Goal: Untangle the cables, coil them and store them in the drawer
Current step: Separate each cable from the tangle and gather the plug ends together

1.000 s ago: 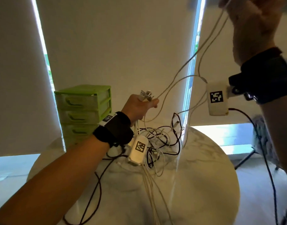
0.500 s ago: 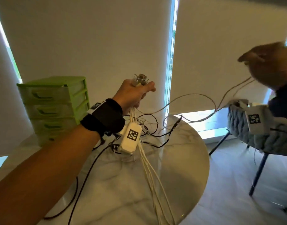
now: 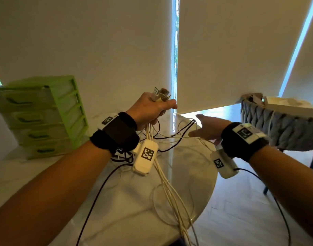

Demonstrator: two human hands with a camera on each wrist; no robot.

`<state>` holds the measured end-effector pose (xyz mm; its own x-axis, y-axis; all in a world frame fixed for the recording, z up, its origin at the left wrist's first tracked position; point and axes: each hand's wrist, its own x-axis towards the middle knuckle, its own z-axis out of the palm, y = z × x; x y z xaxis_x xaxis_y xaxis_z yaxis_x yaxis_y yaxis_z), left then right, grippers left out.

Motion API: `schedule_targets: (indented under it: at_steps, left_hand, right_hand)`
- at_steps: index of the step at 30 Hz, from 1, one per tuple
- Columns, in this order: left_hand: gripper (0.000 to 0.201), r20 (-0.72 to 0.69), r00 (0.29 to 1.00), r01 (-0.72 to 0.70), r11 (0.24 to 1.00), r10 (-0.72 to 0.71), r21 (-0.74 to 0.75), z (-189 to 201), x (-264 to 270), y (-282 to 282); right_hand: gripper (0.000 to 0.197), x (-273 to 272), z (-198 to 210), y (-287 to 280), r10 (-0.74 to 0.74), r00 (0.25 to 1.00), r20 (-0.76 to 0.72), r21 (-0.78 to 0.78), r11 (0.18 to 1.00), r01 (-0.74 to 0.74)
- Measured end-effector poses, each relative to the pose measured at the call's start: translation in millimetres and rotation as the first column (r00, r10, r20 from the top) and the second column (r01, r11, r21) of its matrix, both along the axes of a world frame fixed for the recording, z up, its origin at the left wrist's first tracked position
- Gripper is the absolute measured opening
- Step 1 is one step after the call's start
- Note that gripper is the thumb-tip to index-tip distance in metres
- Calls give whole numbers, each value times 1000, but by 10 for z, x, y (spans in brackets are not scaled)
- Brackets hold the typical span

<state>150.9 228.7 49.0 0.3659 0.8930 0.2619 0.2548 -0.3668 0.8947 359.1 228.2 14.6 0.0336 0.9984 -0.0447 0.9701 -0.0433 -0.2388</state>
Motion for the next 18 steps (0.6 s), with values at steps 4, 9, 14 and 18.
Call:
schedule_targets:
  at_steps: [4, 9, 14, 18]
  left_hand:
    - [22, -28, 1000, -2, 1000, 2, 18, -54, 20, 16]
    - [25, -75, 997, -11, 1000, 11, 1, -108, -5, 56]
    - [27, -163, 986, 10, 997, -23, -81, -262, 157, 26]
    - [23, -123, 981, 123, 970, -151, -211, -351, 254, -18]
  right_hand:
    - [14, 99, -267, 256, 29, 958, -284, 104, 995, 1]
    - [15, 304, 52, 142, 168, 842, -512, 210, 975, -67]
    - [4, 329, 406, -98, 323, 694, -644, 494, 868, 55]
    - [8, 380, 543, -149, 353, 617, -704, 584, 782, 219]
